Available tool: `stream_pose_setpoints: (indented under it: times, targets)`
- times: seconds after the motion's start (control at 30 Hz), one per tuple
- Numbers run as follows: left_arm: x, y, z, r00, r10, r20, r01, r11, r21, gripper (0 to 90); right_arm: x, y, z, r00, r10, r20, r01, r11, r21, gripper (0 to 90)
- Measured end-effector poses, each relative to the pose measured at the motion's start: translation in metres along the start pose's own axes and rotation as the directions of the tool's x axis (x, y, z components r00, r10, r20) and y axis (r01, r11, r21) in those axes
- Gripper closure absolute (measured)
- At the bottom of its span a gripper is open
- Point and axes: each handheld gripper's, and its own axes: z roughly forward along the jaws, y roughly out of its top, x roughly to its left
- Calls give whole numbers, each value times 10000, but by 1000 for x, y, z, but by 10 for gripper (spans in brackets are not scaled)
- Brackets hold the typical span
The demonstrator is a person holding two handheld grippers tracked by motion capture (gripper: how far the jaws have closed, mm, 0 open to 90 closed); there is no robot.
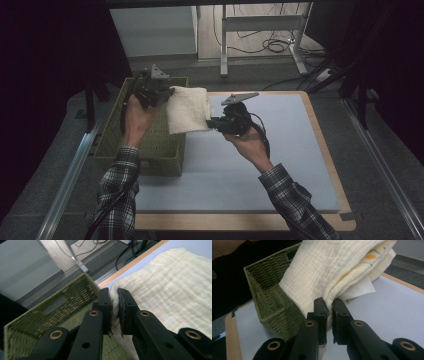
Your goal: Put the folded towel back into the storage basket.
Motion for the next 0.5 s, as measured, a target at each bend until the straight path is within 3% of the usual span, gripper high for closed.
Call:
stream_pose_setpoints:
  times: [0.5]
  targets:
    - [39, -44, -18, 9946, -359, -969, 424, 9969, 656, 818, 38, 20, 63, 9970, -513, -584, 538, 9977, 408, 828]
